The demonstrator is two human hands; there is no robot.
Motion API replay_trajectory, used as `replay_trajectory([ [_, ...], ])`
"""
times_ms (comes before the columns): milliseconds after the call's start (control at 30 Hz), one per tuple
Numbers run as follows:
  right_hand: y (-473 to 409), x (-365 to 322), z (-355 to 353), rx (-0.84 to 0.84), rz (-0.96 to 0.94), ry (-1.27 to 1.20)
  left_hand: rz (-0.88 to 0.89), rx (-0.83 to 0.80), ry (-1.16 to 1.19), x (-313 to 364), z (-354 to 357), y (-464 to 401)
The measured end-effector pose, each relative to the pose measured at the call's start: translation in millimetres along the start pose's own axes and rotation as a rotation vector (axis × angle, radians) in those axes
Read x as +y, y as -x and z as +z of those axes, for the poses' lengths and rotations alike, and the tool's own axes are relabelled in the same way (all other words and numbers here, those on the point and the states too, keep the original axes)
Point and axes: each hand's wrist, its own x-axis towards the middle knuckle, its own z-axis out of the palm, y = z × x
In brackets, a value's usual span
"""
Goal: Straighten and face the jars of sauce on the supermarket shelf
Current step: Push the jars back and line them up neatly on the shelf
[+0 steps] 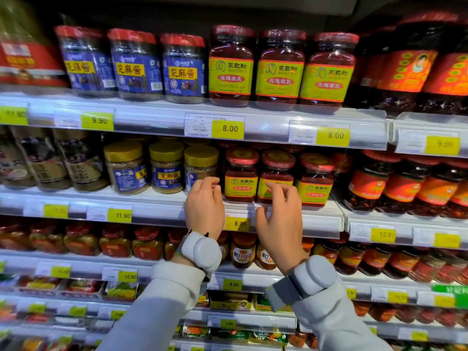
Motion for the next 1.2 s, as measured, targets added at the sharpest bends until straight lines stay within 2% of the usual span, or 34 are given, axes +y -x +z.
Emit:
replay_trajectory([
  [300,-21,-65,28,-0.061,-0.303,-0.102,0.089,0.082,0.002,-32,-40,1],
  [467,-44,-88,45,-0.138,-0.372,0.051,0.219,0.131,-0.047,-37,-58,-20],
  [633,-60,-102,66,-0.223,-0.294,0.231,0.288,0.064,-0.179,-49,-72,-50],
  [833,-63,-106,76,-0.133,-0.147,0.228,0.398,-0.107,-0.36,-78,-78,-70],
  [1033,-70,-105,75,-0.086,0.019,-0.013,0.463,-0.151,-0.284,-88,-86,-89],
  [1200,-70,-107,73,-0.109,0.108,-0.094,0.478,-0.13,-0.237,-93,-90,-97],
])
